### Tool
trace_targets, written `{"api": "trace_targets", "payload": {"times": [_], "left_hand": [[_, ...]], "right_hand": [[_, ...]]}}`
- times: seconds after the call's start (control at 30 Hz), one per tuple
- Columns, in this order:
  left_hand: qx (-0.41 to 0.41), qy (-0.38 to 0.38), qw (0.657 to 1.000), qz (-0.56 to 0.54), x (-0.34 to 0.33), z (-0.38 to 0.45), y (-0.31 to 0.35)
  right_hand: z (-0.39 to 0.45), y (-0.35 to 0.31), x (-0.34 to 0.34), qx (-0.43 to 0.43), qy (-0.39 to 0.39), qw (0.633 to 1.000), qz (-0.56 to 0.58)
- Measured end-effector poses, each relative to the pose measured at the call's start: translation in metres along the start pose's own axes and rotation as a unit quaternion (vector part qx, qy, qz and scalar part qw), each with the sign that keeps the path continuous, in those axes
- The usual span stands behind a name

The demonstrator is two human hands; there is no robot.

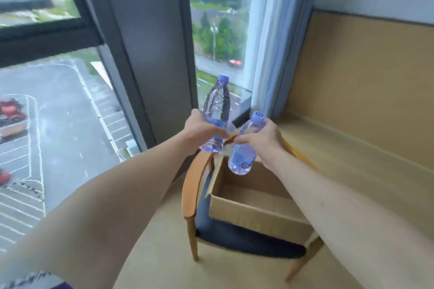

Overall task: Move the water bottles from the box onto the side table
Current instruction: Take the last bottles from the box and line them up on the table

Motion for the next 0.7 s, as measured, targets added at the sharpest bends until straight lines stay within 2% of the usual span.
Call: {"api": "trace_targets", "payload": {"times": [0.2, 0.4, 0.7], "left_hand": [[-0.025, 0.162, 0.984, -0.074, 0.046, -0.097, 0.007], [0.032, 0.311, 0.94, -0.136, 0.065, -0.227, -0.032], [0.082, 0.497, 0.85, -0.154, 0.064, -0.455, -0.093]], "right_hand": [[-0.037, -0.05, -0.036, 0.107, -0.087, 0.99, -0.017], [-0.109, -0.053, -0.089, 0.143, -0.203, 0.969, -0.012], [-0.286, -0.061, -0.184, 0.188, -0.417, 0.889, -0.019]]}}
Point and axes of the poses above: each hand's wrist, its own z-axis towards the middle knuckle, its own x-axis out of the back of the hand, y = z × x, the point moved 5 cm from there along z, towards the middle knuckle, and after that the axes turned 12 degrees about -y, right-handed, at the moved point
